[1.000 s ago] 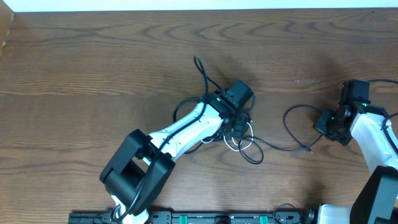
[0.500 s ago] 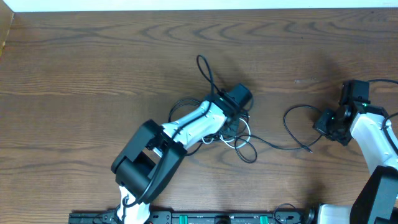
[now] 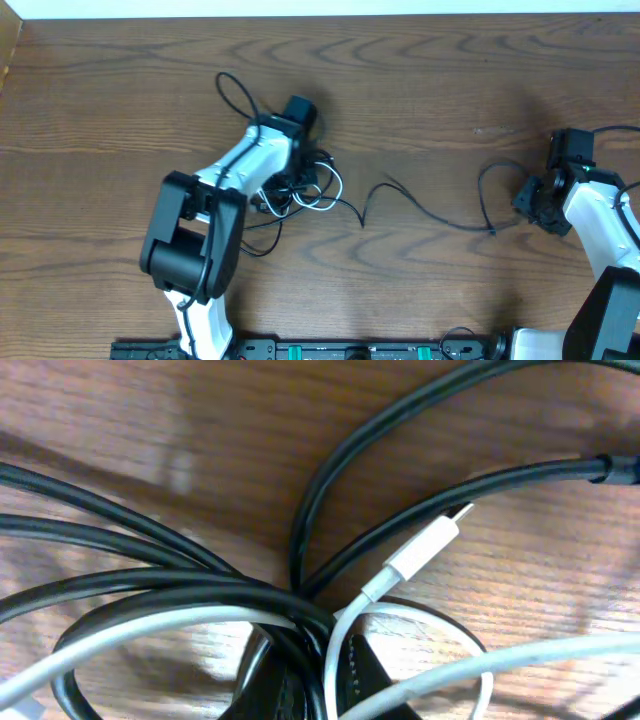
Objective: Untangle cables
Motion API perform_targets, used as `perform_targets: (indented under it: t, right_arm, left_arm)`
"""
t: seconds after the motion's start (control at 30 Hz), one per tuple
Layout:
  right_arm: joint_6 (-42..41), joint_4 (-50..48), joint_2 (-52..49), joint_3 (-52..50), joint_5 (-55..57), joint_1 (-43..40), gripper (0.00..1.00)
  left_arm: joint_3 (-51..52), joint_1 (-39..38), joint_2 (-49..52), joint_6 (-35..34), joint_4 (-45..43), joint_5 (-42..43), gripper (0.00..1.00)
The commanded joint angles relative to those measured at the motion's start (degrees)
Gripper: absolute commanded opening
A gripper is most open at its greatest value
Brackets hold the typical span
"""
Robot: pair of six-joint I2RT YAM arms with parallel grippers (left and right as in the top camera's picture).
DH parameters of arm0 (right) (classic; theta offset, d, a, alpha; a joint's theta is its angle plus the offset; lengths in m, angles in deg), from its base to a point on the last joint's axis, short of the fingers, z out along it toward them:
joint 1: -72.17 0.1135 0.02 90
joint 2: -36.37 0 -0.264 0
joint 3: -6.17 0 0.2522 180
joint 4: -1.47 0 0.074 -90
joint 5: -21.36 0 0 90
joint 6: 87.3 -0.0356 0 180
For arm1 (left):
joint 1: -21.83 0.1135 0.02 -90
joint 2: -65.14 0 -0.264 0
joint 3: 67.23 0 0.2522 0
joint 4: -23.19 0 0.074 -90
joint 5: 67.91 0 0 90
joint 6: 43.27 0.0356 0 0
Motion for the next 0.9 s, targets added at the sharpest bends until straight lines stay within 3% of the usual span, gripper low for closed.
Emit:
perform_targets:
  t: [0.0, 0.07, 0.1, 0.2, 0.3, 0.7, 0.87]
  right_arm:
    - [3.1, -1.64, -0.13, 0.24, -9.99, -0.35, 0.84]
    - [7.48, -3.23, -0.13, 0.24, -20.83, -0.37, 0.97]
    - [8.35, -3.56, -0.13, 0.26, -24.41, -0.37, 0.97]
    - [22.14, -4.79, -0.13, 0.24, -51.76, 1.31, 0.99]
    - [25.79, -4.66, -0.13, 0.26, -58.95, 4.07, 0.99]
    - [25.88, -5.49, -0.13, 0.24, -56.83, 25.22, 0.98]
    - [19.32, -7.45, -0.13, 0.24, -42.05, 35.3, 0.96]
  left_arm:
    - [0.55, 1.81, -0.52, 0.26, 0.55, 4.63, 0.08]
    - [0.55, 1.81, -0.52, 0.39, 0.37, 4.63, 0.08]
    - [0.55, 1.79, -0.52, 0.37, 0.35, 4.63, 0.08]
    - [0.55, 1.79, -0.52, 0.37, 0.37, 4.66, 0.08]
    - [0.55, 1.79, -0.52, 0.37, 0.35, 4.66, 0.08]
    - [0.55, 1.79, -0.52, 0.37, 0.35, 4.66, 0.08]
    - [0.55, 1.79, -0.52, 0.37, 0.35, 4.66, 0.08]
